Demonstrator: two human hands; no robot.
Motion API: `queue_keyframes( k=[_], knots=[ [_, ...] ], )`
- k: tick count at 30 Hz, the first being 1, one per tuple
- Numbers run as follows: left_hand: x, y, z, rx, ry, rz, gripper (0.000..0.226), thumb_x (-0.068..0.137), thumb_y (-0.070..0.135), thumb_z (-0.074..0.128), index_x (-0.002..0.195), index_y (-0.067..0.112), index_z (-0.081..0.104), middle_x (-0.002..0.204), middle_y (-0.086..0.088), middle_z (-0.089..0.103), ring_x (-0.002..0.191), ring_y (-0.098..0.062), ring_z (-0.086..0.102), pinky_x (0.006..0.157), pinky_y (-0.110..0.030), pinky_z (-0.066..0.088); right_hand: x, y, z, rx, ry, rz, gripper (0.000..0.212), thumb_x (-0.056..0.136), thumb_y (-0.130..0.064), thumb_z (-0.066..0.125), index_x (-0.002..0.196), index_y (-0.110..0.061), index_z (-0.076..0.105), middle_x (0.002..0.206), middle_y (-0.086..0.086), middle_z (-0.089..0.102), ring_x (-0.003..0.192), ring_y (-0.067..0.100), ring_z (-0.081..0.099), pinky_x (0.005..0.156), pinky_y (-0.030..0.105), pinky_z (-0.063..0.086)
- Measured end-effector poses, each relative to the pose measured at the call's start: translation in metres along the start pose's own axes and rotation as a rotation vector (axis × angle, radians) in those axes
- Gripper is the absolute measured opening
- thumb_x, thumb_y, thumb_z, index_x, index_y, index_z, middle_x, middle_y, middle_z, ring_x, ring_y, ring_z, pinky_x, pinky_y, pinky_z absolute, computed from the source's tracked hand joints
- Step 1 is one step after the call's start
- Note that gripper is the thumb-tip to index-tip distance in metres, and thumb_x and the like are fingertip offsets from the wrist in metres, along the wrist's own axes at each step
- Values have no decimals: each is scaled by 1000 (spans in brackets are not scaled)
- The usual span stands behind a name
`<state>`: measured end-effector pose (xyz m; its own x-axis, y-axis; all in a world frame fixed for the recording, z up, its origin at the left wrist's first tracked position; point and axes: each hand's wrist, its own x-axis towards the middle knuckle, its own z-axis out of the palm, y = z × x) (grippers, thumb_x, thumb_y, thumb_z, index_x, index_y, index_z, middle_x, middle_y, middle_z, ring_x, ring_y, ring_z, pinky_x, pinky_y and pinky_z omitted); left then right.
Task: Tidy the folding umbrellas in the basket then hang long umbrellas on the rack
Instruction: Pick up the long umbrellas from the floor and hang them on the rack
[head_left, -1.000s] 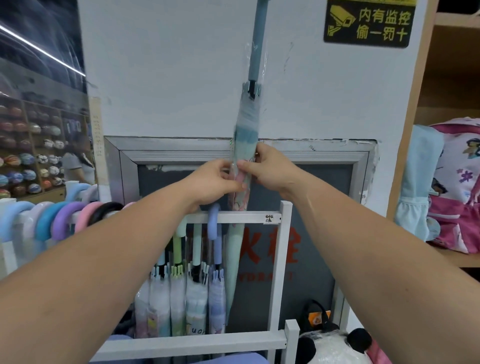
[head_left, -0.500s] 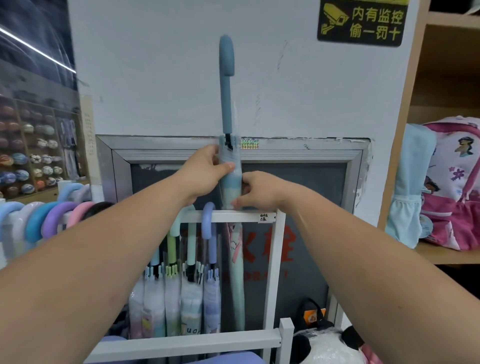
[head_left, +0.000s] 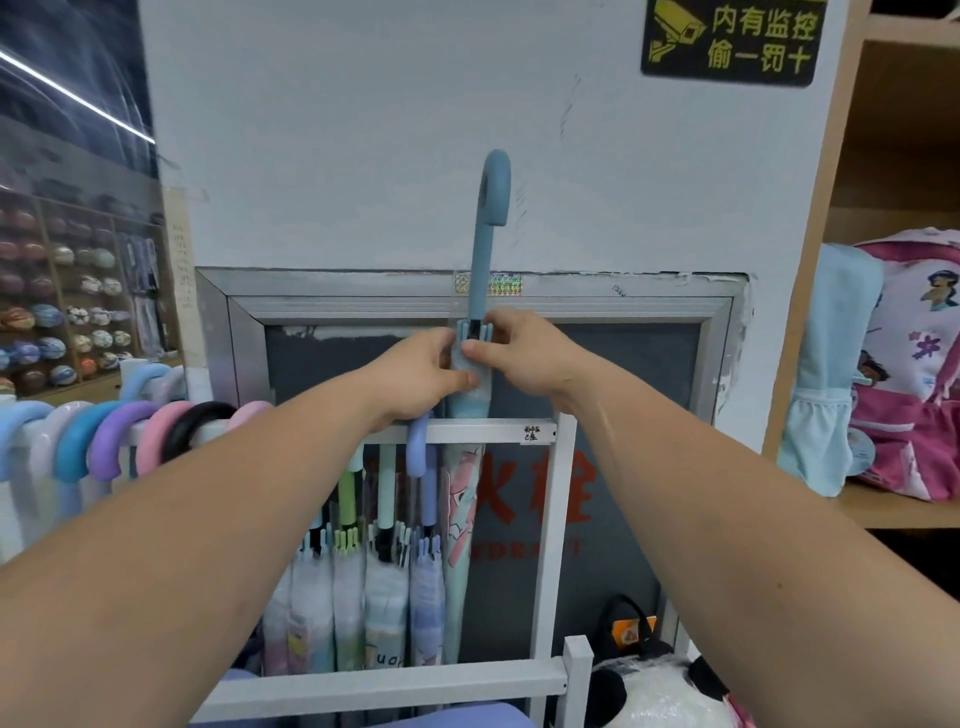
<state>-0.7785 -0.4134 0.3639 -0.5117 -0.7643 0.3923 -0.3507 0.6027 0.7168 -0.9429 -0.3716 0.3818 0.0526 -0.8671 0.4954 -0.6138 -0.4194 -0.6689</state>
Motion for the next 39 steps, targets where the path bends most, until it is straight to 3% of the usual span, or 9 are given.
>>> queue_keyframes(
  k=[4, 7, 13, 20, 23, 26, 29, 32, 39],
  knots=[
    [-5, 3, -5, 141, -52, -24, 13, 88, 15, 73, 99, 21, 69, 86, -1, 73, 83, -9, 69, 75, -21, 54, 0, 11, 4, -31, -26, 28, 24, 92, -21, 70, 116, -16, 70, 107, 1, 74, 101, 18, 68, 92, 32, 53],
    [-7, 12, -14, 237, -31, -63, 27, 80, 16, 71, 107, 19, 73, 100, 0, 76, 97, -18, 70, 92, -37, 56, -1, 14, 6, -127, -35, 41, 26, 90, -27, 73, 113, -15, 71, 103, 4, 74, 96, 20, 68, 91, 36, 53],
    [-9, 59, -35, -422, 176, 27, 24, 97, 40, 58, 117, 27, 60, 122, 0, 67, 107, -22, 69, 97, -38, 51, -6, 13, 9, -259, -100, 61, 22, 89, -33, 72, 100, -14, 69, 92, 9, 72, 75, 17, 60, 75, 36, 52],
    [-4, 72, -35, -336, 100, 108, 50, 92, 39, 68, 135, 21, 52, 106, 5, 71, 112, -20, 66, 108, -40, 47, -8, 12, 6, -288, -142, 72, 17, 86, -35, 76, 92, -22, 66, 77, -5, 64, 68, 13, 58, 64, 26, 46],
    [-5, 66, -31, -282, 101, 115, 56, 88, 41, 70, 135, 18, 52, 107, 3, 72, 108, -14, 67, 104, -34, 48, -9, 10, -4, -261, -200, 84, 40, 78, -31, 80, 114, -16, 68, 100, -5, 71, 92, 12, 67, 85, 30, 54],
    [-8, 49, -27, -239, 43, 91, 69, 80, 48, 75, 136, 16, 52, 107, 2, 74, 102, -9, 69, 101, -32, 48, -17, -2, -24, 12, -153, 100, 40, 88, -18, 65, 128, -22, 63, 123, -6, 69, 113, 7, 61, 91, 30, 51],
    [-11, 33, -23, -177, -25, 68, 57, 80, 46, 79, 128, 24, 58, 111, 6, 75, 109, -3, 67, 104, -29, 46, -22, -7, -39, 319, -82, 158, 34, 96, -32, 54, 130, -35, 59, 126, -9, 69, 120, 8, 61, 100, 42, 47],
    [-17, 30, -16, -124, -128, 84, 35, 85, 34, 73, 118, 30, 62, 112, 12, 73, 106, 5, 66, 97, -17, 46, -29, -8, -36, 163, -150, 89, 41, 93, -51, 61, 132, -40, 58, 127, -12, 67, 120, 7, 60, 100, 42, 47],
    [-17, 14, -11, 164, -293, -32, 80, 71, 61, 81, 135, 25, 48, 123, 3, 70, 105, -12, 71, 109, -43, 44, -36, 4, -22, -25, -214, 34, 45, 92, -45, 67, 134, -30, 59, 119, -8, 70, 115, 4, 61, 93, 25, 45]
  ],
)
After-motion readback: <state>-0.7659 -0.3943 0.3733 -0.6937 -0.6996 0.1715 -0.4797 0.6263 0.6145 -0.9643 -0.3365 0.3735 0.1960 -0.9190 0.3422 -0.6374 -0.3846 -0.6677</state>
